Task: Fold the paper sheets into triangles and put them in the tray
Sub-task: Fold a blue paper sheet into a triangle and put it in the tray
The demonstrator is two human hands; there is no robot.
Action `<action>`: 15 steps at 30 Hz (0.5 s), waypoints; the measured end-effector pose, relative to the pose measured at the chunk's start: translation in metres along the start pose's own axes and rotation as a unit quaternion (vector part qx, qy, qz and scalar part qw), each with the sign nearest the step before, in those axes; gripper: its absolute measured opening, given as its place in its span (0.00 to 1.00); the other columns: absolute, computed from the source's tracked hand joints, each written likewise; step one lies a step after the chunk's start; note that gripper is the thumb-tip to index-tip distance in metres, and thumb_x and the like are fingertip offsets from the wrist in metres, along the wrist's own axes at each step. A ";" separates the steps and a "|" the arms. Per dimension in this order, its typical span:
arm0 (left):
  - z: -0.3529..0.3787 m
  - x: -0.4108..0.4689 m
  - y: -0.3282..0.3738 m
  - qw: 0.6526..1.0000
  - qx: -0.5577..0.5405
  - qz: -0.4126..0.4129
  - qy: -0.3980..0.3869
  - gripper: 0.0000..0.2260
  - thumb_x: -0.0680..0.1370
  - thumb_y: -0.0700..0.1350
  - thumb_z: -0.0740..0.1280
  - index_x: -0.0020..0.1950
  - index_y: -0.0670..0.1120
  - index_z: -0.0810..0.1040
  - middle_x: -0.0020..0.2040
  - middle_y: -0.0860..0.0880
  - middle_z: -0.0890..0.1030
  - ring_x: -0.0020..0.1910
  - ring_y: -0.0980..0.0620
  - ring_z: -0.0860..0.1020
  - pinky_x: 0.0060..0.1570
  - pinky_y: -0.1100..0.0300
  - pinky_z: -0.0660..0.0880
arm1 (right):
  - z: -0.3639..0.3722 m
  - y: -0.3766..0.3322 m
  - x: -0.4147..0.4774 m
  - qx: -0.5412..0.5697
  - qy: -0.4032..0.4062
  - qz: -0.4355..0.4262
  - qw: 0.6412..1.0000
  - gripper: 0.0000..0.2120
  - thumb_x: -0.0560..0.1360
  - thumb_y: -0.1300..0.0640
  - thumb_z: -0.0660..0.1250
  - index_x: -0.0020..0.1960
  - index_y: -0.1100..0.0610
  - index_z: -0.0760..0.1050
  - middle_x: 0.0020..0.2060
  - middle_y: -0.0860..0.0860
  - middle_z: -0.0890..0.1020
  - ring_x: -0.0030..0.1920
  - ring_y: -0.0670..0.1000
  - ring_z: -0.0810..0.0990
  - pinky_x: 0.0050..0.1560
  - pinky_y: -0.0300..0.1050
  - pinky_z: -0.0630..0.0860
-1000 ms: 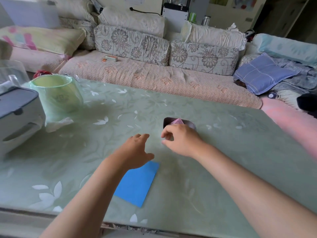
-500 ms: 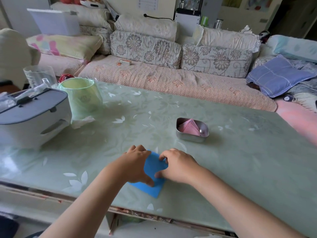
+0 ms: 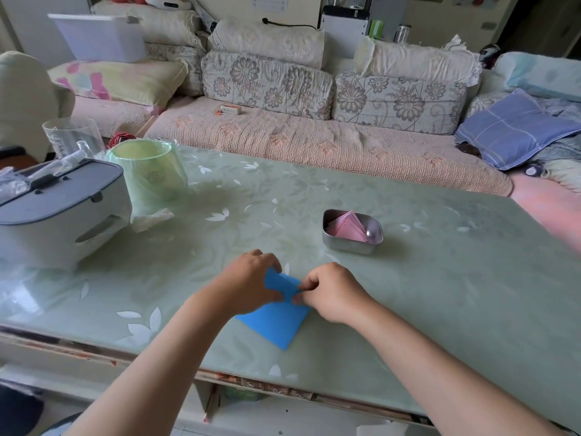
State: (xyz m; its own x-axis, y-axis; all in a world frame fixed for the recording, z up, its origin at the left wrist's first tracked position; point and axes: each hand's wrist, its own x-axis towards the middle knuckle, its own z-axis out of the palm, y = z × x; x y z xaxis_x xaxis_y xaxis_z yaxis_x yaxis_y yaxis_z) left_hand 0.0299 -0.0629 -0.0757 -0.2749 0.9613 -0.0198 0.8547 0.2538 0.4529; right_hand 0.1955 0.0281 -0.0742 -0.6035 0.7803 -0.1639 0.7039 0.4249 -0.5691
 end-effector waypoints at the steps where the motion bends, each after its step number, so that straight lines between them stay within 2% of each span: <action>1: -0.002 0.002 0.002 1.000 -0.021 -0.003 0.023 0.20 0.71 0.52 0.75 0.61 0.54 0.75 0.51 0.53 0.75 0.51 0.51 0.75 0.43 0.62 0.69 | -0.004 0.003 -0.001 0.028 0.008 0.001 1.000 0.06 0.68 0.49 0.78 0.38 0.49 0.82 0.35 0.42 0.83 0.38 0.45 0.81 0.37 0.41 0.74; 2: -0.004 0.005 0.004 0.998 -0.046 -0.007 0.040 0.18 0.72 0.51 0.75 0.59 0.54 0.76 0.46 0.55 0.74 0.45 0.52 0.75 0.38 0.64 0.67 | -0.010 0.007 -0.003 0.053 0.016 -0.002 0.998 0.07 0.68 0.49 0.78 0.37 0.49 0.82 0.32 0.40 0.82 0.34 0.41 0.79 0.35 0.39 0.73; 4: -0.005 0.009 0.012 0.993 -0.100 -0.014 0.064 0.14 0.73 0.49 0.74 0.56 0.54 0.75 0.41 0.60 0.74 0.39 0.58 0.74 0.34 0.67 0.67 | -0.019 0.016 -0.006 0.095 0.029 -0.008 0.995 0.08 0.69 0.50 0.77 0.35 0.49 0.80 0.26 0.36 0.78 0.25 0.37 0.73 0.29 0.34 0.67; 6: -0.003 0.015 0.021 0.989 -0.126 -0.004 0.078 0.10 0.74 0.48 0.73 0.51 0.55 0.74 0.39 0.60 0.74 0.35 0.59 0.72 0.34 0.66 0.67 | -0.027 0.027 -0.009 0.127 0.040 -0.018 0.991 0.06 0.71 0.50 0.76 0.38 0.49 0.81 0.26 0.36 0.78 0.25 0.36 0.72 0.31 0.34 0.67; 8: 0.003 0.020 0.032 0.987 -0.139 0.006 0.078 0.07 0.74 0.47 0.72 0.45 0.51 0.74 0.35 0.57 0.72 0.33 0.55 0.69 0.33 0.63 0.66 | -0.033 0.040 -0.015 0.133 0.049 -0.031 0.989 0.02 0.73 0.52 0.74 0.42 0.47 0.82 0.30 0.35 0.80 0.28 0.37 0.74 0.35 0.37 0.70; 9: 0.005 0.022 0.037 0.987 -0.146 0.004 0.074 0.06 0.74 0.46 0.71 0.44 0.49 0.74 0.34 0.56 0.71 0.33 0.54 0.68 0.33 0.61 0.65 | -0.035 0.046 -0.018 0.128 0.054 -0.037 0.990 0.03 0.73 0.53 0.72 0.44 0.45 0.81 0.34 0.34 0.81 0.31 0.37 0.75 0.37 0.37 0.72; 12: 0.014 0.031 0.050 0.986 -0.153 -0.011 0.057 0.08 0.76 0.45 0.69 0.40 0.47 0.71 0.32 0.54 0.68 0.33 0.52 0.64 0.31 0.59 0.61 | -0.041 0.064 -0.026 0.090 0.065 -0.059 0.992 0.18 0.74 0.59 0.65 0.55 0.37 0.75 0.45 0.34 0.79 0.39 0.40 0.77 0.43 0.37 0.76; 15: 0.021 0.040 0.063 0.984 -0.170 -0.025 0.046 0.11 0.77 0.44 0.68 0.37 0.48 0.68 0.33 0.53 0.66 0.32 0.52 0.63 0.31 0.59 0.60 | -0.048 0.078 -0.032 0.023 0.085 -0.123 0.988 0.31 0.72 0.67 0.60 0.67 0.38 0.70 0.54 0.33 0.73 0.51 0.35 0.75 0.53 0.33 0.71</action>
State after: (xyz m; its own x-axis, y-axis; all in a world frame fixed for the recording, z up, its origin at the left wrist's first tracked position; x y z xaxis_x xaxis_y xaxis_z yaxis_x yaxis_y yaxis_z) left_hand 0.0821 -0.0067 -0.0667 -0.3651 0.9307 0.0228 0.6461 0.2357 0.7260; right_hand 0.2878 0.0583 -0.0750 -0.6807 0.7228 0.1195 0.5231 0.5937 -0.6114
